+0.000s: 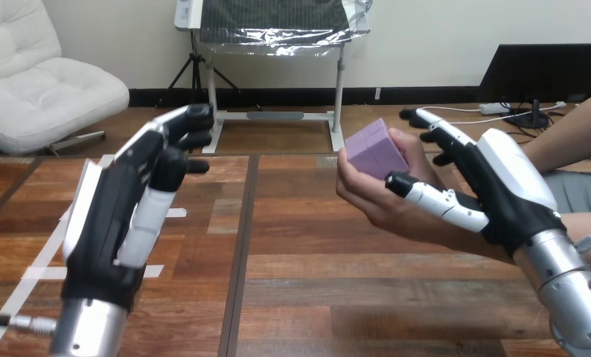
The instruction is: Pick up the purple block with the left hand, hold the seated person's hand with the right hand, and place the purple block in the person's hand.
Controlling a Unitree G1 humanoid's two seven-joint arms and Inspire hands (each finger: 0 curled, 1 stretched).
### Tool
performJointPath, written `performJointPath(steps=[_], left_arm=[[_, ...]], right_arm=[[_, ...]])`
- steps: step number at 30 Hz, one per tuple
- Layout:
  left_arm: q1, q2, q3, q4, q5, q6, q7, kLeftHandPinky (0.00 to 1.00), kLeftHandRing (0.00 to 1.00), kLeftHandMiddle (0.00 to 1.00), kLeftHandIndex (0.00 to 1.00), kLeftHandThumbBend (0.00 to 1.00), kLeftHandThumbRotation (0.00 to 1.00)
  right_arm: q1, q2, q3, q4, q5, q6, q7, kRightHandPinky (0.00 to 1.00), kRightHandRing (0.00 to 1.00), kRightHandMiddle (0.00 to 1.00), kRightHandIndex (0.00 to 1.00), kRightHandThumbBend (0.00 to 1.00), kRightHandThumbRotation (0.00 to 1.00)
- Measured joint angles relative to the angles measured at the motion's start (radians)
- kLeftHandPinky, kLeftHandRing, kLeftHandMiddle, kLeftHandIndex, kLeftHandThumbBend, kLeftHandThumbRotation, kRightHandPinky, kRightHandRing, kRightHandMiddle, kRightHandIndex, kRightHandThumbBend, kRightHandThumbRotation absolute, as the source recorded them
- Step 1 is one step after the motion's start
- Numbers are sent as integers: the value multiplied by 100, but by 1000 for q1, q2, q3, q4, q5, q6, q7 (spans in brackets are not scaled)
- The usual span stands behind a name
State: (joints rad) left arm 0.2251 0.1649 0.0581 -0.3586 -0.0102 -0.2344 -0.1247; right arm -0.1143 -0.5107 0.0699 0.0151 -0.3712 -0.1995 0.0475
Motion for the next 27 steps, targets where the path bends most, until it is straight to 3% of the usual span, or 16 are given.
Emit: performJointPath(steps=[27], left_arm=[[152, -37, -14, -23, -25, -75, -7, 70, 81, 82, 76, 75, 100]], right_arm=[[73, 40, -54, -116, 47, -26, -8, 77, 89, 93, 93, 86, 100]])
